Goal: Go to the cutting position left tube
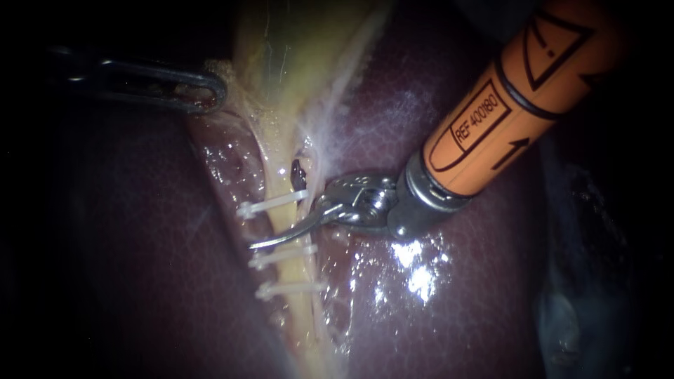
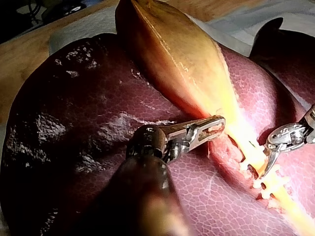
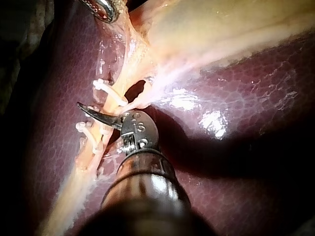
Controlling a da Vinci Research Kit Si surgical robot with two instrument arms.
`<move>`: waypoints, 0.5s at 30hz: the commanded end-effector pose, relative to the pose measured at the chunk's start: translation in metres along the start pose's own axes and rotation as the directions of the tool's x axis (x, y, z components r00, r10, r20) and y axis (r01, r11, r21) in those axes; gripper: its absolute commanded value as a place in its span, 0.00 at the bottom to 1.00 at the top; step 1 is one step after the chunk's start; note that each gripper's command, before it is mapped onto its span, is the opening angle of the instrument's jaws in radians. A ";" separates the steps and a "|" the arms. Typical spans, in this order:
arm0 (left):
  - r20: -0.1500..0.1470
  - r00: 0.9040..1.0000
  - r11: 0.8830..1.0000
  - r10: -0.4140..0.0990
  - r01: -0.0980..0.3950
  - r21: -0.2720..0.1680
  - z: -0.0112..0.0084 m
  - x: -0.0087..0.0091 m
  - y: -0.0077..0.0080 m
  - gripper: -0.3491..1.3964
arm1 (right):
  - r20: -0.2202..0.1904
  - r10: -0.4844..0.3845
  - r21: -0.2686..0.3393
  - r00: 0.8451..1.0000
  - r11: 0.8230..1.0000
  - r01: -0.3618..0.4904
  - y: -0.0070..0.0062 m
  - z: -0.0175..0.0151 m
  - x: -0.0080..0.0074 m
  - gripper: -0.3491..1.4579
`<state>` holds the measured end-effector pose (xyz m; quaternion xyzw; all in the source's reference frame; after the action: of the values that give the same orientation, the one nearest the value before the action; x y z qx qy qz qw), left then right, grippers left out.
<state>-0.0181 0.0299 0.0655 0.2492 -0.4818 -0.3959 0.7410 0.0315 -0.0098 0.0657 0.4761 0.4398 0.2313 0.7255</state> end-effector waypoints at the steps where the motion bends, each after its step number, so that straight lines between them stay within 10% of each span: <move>1: 0.000 1.000 1.000 0.000 0.000 0.000 0.0000 0.0000 0.0000 0.00 | 0.001 -0.002 0.002 1.000 1.000 0.002 0.0000 -0.0002 -0.0001 0.95; 15: 0.000 1.000 1.000 0.000 0.000 0.000 -0.0001 -0.0001 -0.0001 0.00 | 0.056 -0.009 -0.047 0.998 0.999 0.012 -0.0016 -0.0067 -0.0036 0.94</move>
<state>-0.0181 0.0299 0.0654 0.2491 -0.4818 -0.3959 0.7410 0.0234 -0.0099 0.0645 0.4629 0.4160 0.2251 0.7496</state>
